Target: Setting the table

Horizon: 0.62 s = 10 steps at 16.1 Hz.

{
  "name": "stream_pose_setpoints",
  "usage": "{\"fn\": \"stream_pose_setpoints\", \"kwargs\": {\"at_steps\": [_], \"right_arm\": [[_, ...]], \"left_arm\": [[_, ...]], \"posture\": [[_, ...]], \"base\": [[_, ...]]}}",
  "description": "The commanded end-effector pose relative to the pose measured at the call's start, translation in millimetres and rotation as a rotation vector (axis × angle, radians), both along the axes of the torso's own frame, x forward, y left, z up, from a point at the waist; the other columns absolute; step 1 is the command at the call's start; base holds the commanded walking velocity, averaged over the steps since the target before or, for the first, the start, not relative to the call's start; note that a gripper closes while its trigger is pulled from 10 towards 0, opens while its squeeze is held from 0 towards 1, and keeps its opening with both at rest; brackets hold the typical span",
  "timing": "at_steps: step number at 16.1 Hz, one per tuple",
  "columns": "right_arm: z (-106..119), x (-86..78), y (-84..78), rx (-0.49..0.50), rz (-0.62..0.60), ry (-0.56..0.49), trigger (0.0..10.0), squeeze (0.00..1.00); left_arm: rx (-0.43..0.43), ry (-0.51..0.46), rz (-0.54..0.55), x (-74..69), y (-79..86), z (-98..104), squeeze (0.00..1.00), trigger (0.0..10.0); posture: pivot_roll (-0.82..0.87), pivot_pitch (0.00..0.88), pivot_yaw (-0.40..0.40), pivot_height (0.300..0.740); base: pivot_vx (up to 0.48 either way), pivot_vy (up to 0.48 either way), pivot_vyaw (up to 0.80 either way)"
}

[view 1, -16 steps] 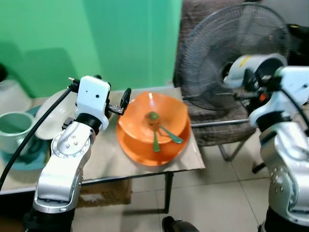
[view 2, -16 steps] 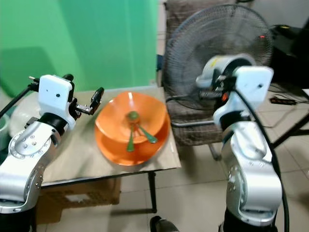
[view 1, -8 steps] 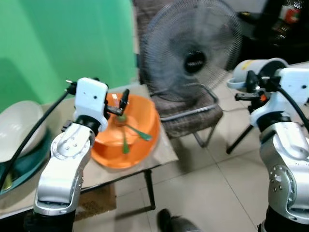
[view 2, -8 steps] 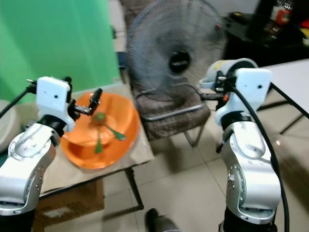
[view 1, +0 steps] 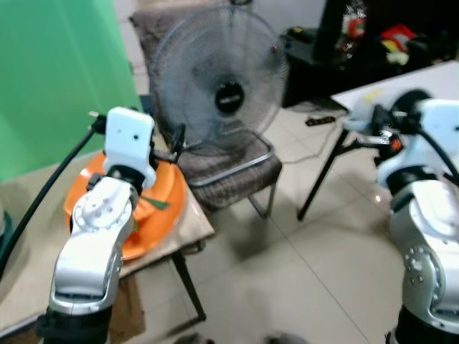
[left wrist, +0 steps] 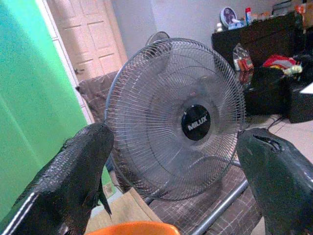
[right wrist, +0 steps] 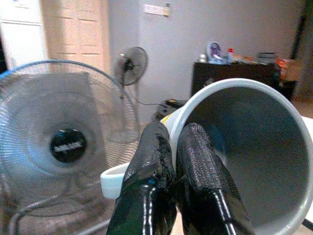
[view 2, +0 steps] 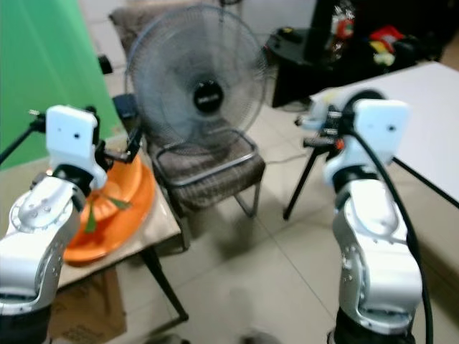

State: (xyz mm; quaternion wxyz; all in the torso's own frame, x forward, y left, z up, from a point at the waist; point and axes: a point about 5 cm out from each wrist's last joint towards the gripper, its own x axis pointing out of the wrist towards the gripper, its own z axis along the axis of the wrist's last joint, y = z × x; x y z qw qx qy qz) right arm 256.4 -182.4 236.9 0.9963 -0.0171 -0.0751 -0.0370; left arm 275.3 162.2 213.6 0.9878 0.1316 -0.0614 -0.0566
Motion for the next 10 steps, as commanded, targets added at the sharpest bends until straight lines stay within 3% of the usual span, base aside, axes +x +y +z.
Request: {"fn": "stream_pose_setpoints", "kwargs": {"at_steps": [1,4,6,10], "right_arm": [[-4,0.2,-0.8,-0.008,0.000,0.024,10.0,0.00],[-13,0.0,-2.1,-0.040,-0.009,0.081,10.0,0.00],[-24,-0.1,-0.5,-0.076,0.010,0.135,10.0,0.00],[-45,-1.4,9.3,-0.118,0.105,0.239,10.0,0.00]], "left_arm": [[0.013,0.020,0.025,1.8,0.5,-3,0.00,10.0],[0.023,0.045,0.057,3.9,3.2,-8,0.00,10.0],[-0.030,0.016,0.006,4.7,0.7,-10,0.00,10.0],[-0.093,0.086,-0.049,4.3,-1.2,-23,0.00,10.0]], "posture": [[0.05,0.000,0.014,0.740],[0.05,0.000,0.014,0.740],[0.05,0.000,0.016,0.740],[0.05,0.000,0.019,0.740]], "base": [[0.000,0.000,-0.80],[0.000,0.000,-0.80],[0.000,0.000,-0.80],[0.000,0.000,-0.72]]}}
